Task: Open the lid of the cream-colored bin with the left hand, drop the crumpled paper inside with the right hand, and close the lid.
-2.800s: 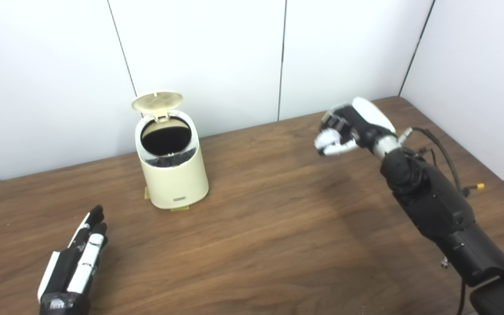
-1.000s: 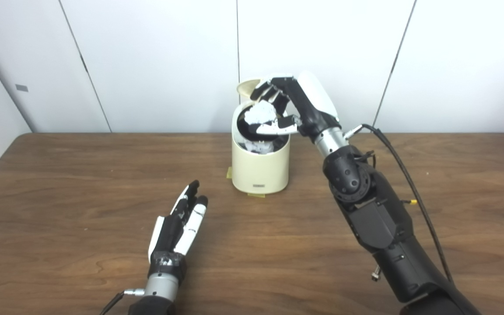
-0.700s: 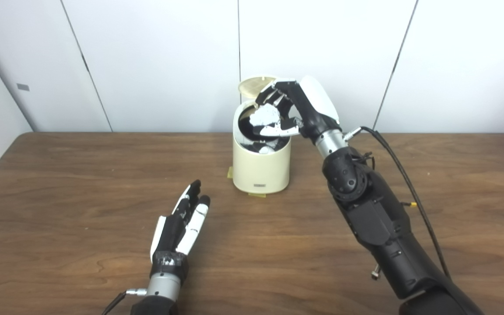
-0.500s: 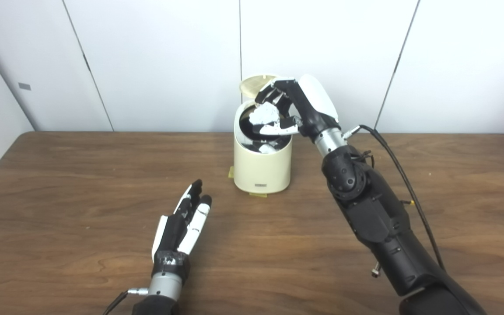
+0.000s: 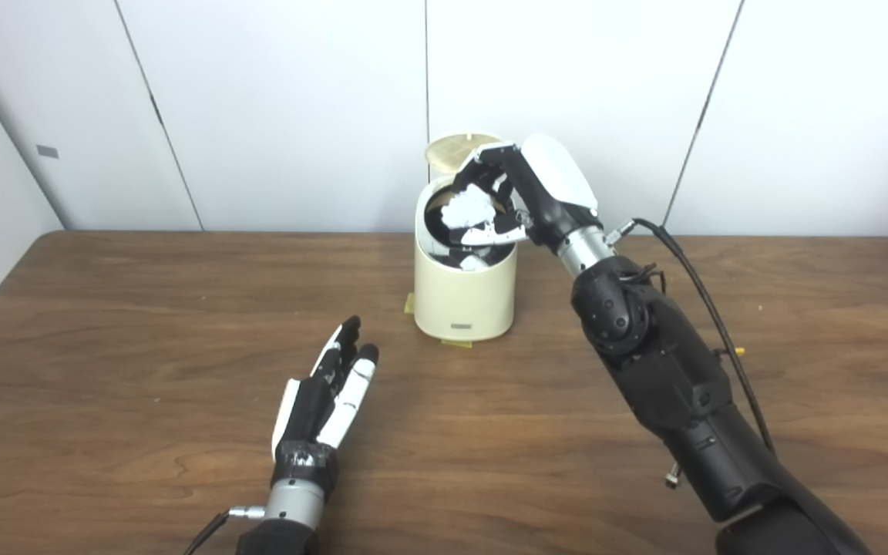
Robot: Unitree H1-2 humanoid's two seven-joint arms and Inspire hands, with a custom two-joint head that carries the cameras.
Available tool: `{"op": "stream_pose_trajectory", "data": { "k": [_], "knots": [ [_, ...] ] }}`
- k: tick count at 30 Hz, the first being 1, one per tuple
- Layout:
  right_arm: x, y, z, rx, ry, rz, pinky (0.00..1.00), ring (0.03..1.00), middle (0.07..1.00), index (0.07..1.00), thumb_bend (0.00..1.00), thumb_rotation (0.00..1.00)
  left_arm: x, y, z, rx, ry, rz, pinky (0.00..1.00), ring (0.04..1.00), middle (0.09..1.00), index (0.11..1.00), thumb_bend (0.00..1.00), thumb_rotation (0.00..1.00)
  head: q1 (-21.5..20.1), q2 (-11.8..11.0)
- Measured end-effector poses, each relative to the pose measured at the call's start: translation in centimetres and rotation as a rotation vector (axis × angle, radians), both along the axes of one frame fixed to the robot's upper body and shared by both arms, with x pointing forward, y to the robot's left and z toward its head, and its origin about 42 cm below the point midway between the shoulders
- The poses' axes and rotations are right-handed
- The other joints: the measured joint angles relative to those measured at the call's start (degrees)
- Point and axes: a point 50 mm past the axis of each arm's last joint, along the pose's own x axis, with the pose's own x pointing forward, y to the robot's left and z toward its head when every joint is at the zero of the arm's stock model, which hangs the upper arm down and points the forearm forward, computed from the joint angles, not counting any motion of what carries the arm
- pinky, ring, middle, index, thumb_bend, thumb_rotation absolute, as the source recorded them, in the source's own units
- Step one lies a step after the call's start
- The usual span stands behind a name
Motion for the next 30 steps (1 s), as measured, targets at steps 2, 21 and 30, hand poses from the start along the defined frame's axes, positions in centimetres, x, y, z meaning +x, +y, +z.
{"op": "stream_pose_trajectory", "data": {
  "k": [2,21,30],
  "knots": [
    [0.0,0.0,0.1,-0.006,0.001,-0.001,0.57,0.648,0.679,0.495,0.52,0.14,0.0,0.0,0.0,0.000,0.000,0.000,1.00,1.000,0.982,0.978,0.54,0.66,0.00,0.00],
    [-0.1,-0.3,0.1,0.040,0.015,0.010,0.42,0.434,0.509,0.542,0.51,0.03,0.0,-0.2,0.0,-0.001,-0.002,-0.005,1.00,1.000,0.981,0.981,0.54,0.65,-0.35,0.09],
    [-0.5,-1.5,0.4,0.255,-0.006,0.007,0.33,0.402,0.503,0.503,0.50,0.00,0.0,-0.2,-0.2,-0.002,-0.010,-0.006,1.00,1.000,0.983,0.980,0.53,0.64,-1.05,-0.26]
  ]
}}
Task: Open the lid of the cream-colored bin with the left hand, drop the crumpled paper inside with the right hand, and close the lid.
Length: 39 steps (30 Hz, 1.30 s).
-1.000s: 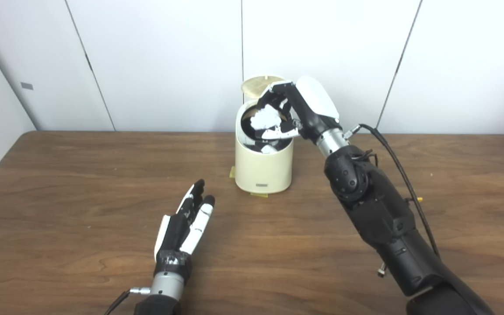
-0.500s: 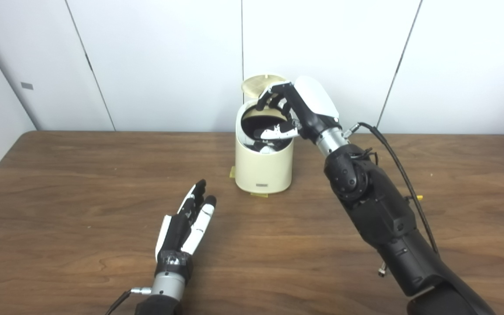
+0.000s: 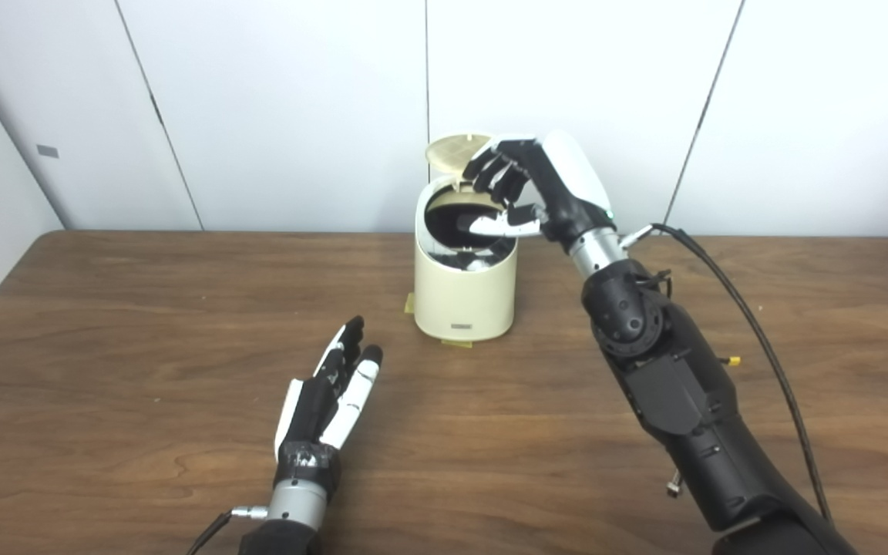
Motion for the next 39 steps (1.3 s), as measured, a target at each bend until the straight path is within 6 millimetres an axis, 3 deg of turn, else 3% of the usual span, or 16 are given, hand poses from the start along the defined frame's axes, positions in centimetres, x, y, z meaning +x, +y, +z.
{"op": "stream_pose_trajectory", "data": {
  "k": [6,10,16,22,27,28,30,31,33,37,39],
  "knots": [
    [-0.6,-1.1,1.6,0.127,-0.035,0.007,0.31,0.409,0.505,0.510,0.50,0.00,0.2,0.0,-0.1,-0.002,-0.003,-0.002,1.00,1.000,0.991,0.988,0.52,0.63,-0.26,-0.27],
    [-1.2,-2.0,1.6,0.128,-0.051,-0.005,0.31,0.415,0.506,0.508,0.50,0.00,0.3,0.1,0.0,-0.004,0.001,0.000,1.00,1.000,0.986,0.985,0.51,0.63,-0.44,-0.18],
    [-2.2,-5.4,-1.4,0.123,0.009,-0.087,0.32,0.405,0.503,0.510,0.50,0.00,0.8,0.7,0.2,-0.027,0.010,0.009,1.00,1.000,0.996,0.992,0.51,0.62,-0.88,-0.18],
    [-4.8,-9.3,-3.5,0.189,0.103,-0.210,0.37,0.421,0.496,0.518,0.50,0.00,1.7,2.1,0.1,-0.062,0.013,0.033,1.00,1.000,0.997,1.000,0.49,0.65,-0.27,-0.18],
    [-6.6,-11.1,-5.4,0.262,0.211,-0.239,0.41,0.411,0.495,0.548,0.51,0.00,4.2,3.4,1.3,-0.072,-0.027,0.045,1.00,1.000,0.998,1.000,0.49,0.68,-0.18,-0.09],
    [-7.0,-11.3,-5.9,0.279,0.243,-0.234,0.44,0.472,0.485,0.537,0.52,0.00,4.7,3.5,1.8,-0.067,-0.041,0.038,1.00,1.000,0.999,1.000,0.49,0.68,-0.18,-0.09],
    [-7.8,-12.0,-6.7,0.357,0.311,-0.200,0.53,0.605,0.646,0.506,0.51,0.12,5.9,3.7,2.7,-0.054,-0.063,0.022,1.00,1.000,1.000,1.000,0.48,0.72,-0.18,-0.09],
    [-8.2,-12.2,-7.0,0.407,0.339,-0.181,0.56,0.643,0.683,0.627,0.54,0.21,6.4,3.9,3.2,-0.048,-0.072,0.019,1.00,1.000,1.000,1.000,0.47,0.73,-0.26,-0.09],
    [-9.1,-12.5,-7.6,0.508,0.389,-0.154,0.66,0.752,0.780,0.763,0.59,0.44,7.3,4.1,4.0,-0.043,-0.081,0.016,1.00,1.000,1.000,1.000,0.49,0.78,-0.26,-0.18],
    [-11.0,-12.3,-8.5,0.653,0.465,-0.093,0.87,0.910,0.897,0.884,0.61,0.76,8.9,4.2,5.3,-0.048,-0.082,0.009,1.00,1.000,1.000,0.999,0.50,0.79,-0.09,-0.44],
    [-11.9,-11.9,-9.2,0.683,0.496,-0.071,0.95,0.959,0.933,0.916,0.58,0.87,10.1,4.2,5.8,-0.053,-0.074,0.007,1.00,1.000,1.000,0.993,0.52,0.79,0.00,-0.53]
  ]
}}
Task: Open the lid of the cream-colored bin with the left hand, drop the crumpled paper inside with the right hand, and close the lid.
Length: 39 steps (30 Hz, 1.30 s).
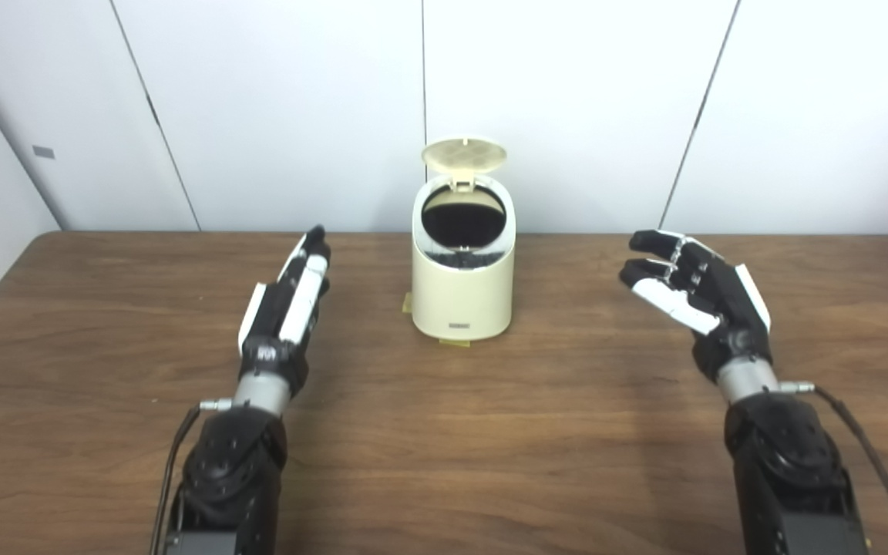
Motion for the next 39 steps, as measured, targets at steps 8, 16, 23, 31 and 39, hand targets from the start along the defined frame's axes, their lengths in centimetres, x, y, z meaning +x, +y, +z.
{"op": "stream_pose_trajectory", "data": {
  "k": [8,16,23,31,39],
  "knots": [
    [-3.3,1.4,-3.5,0.063,0.079,0.008,1.00,0.997,0.978,0.949,0.60,1.00,4.0,1.5,4.2,0.053,-0.050,-0.021,1.00,1.000,0.978,0.962,0.53,0.81,0.53,-1.49],
    [-4.0,2.6,-4.5,0.114,0.051,0.017,1.00,1.000,0.973,0.953,0.63,1.00,7.5,0.9,8.6,0.157,-0.101,-0.082,1.00,0.987,0.950,0.919,0.55,0.83,1.23,-2.28],
    [-4.5,3.5,-5.3,0.115,0.060,0.028,1.00,0.985,0.960,0.956,0.66,1.00,9.4,-0.1,10.9,0.269,-0.115,-0.142,1.00,0.979,0.932,0.882,0.51,0.90,1.14,-2.81],
    [-4.4,3.7,-5.3,0.105,0.061,0.020,1.00,0.981,0.959,0.962,0.68,1.00,10.8,-2.4,12.8,0.417,-0.146,-0.239,1.00,0.969,0.920,0.840,0.48,0.99,1.14,-3.08],
    [-4.2,4.0,-5.3,0.073,0.058,0.012,0.97,0.975,0.952,0.956,0.68,1.00,11.1,-4.5,13.9,0.720,-0.218,-0.251,0.98,0.963,0.889,0.795,0.53,1.00,0.53,-2.99]
  ]
}}
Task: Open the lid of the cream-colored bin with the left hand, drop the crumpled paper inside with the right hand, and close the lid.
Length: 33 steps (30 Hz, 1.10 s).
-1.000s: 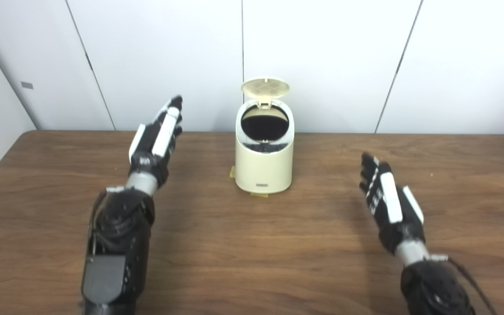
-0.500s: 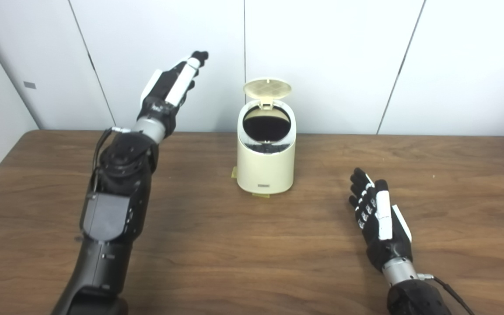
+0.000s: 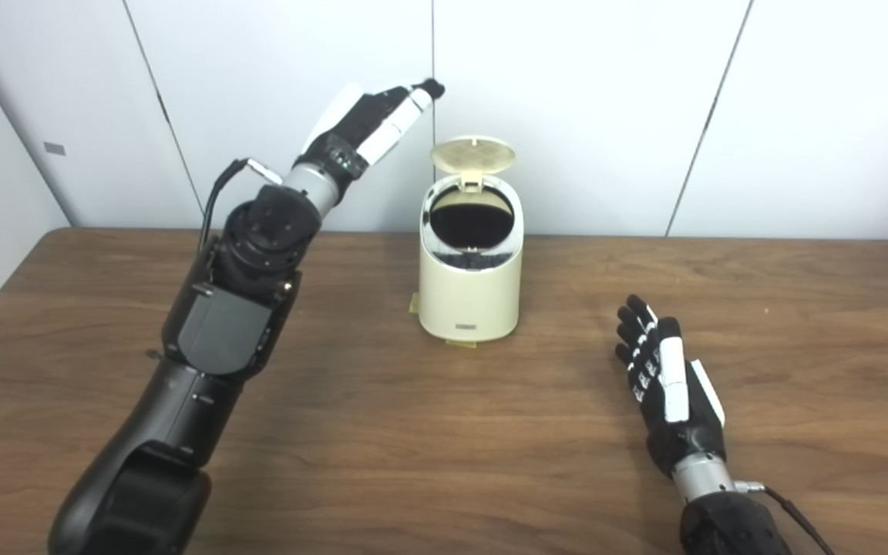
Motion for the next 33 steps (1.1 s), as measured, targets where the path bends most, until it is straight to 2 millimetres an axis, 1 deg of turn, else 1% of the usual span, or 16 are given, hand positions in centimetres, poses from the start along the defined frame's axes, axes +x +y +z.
{"op": "stream_pose_trajectory", "data": {
  "k": [2,4,7,9,13,16,19,25,29,33],
  "knots": [
    [0.1,0.1,0.0,0.001,0.001,-0.005,0.97,0.977,0.955,0.959,0.67,1.00,-0.2,-0.6,0.3,0.061,-0.027,-0.002,0.92,0.938,0.871,0.757,0.51,1.00,-0.26,-0.09],
    [0.2,0.1,0.0,0.003,0.002,-0.008,0.97,0.979,0.958,0.961,0.66,1.00,-0.4,-1.1,0.4,0.104,-0.047,-0.014,0.90,0.932,0.873,0.746,0.50,1.00,-0.35,0.00],
    [0.3,0.2,-0.1,0.002,0.002,-0.015,0.97,0.986,0.965,0.967,0.66,1.00,-0.9,-2.0,0.4,0.185,-0.067,-0.037,0.83,0.939,0.907,0.738,0.48,1.00,-0.53,0.00],
    [0.4,0.2,-0.1,0.000,0.001,-0.016,0.97,0.990,0.969,0.972,0.65,1.00,-1.3,-2.5,0.5,0.239,-0.100,-0.061,0.82,0.936,0.909,0.724,0.48,1.00,-0.79,0.17],
    [0.5,0.2,-0.3,0.004,0.000,-0.021,0.97,0.988,0.970,0.980,0.62,1.00,-1.6,-2.5,0.8,0.325,-0.196,-0.093,0.81,0.941,0.908,0.686,0.53,1.00,-0.97,0.26],
    [0.5,0.2,-0.2,0.004,0.001,-0.026,0.97,0.984,0.970,0.981,0.61,1.00,-1.7,-2.4,0.8,0.407,-0.251,-0.106,0.82,0.964,0.925,0.686,0.56,1.00,-1.05,0.26],
    [0.5,0.2,-0.2,0.002,0.001,-0.027,0.97,0.984,0.972,0.985,0.61,1.00,-1.8,-2.3,0.7,0.469,-0.276,-0.121,0.85,0.982,0.932,0.696,0.58,1.00,-1.14,0.35],
    [0.5,0.1,-0.2,0.001,0.001,-0.030,0.97,0.983,0.971,0.996,0.61,1.00,-2.1,-2.7,0.3,0.585,-0.321,-0.156,0.84,0.953,0.898,0.686,0.58,1.00,-1.23,0.70],
    [0.5,0.0,-0.3,0.003,0.001,-0.032,0.97,0.988,0.971,1.000,0.62,1.00,-2.5,-2.8,0.4,0.656,-0.353,-0.165,0.85,0.954,0.903,0.706,0.58,1.00,-1.41,1.05],
    [0.5,-0.1,-0.3,0.008,0.002,-0.033,0.97,0.988,0.966,0.998,0.64,1.00,-2.7,-2.5,0.4,0.732,-0.379,-0.157,0.85,0.946,0.901,0.719,0.56,1.00,-1.49,1.32]
  ]
}}
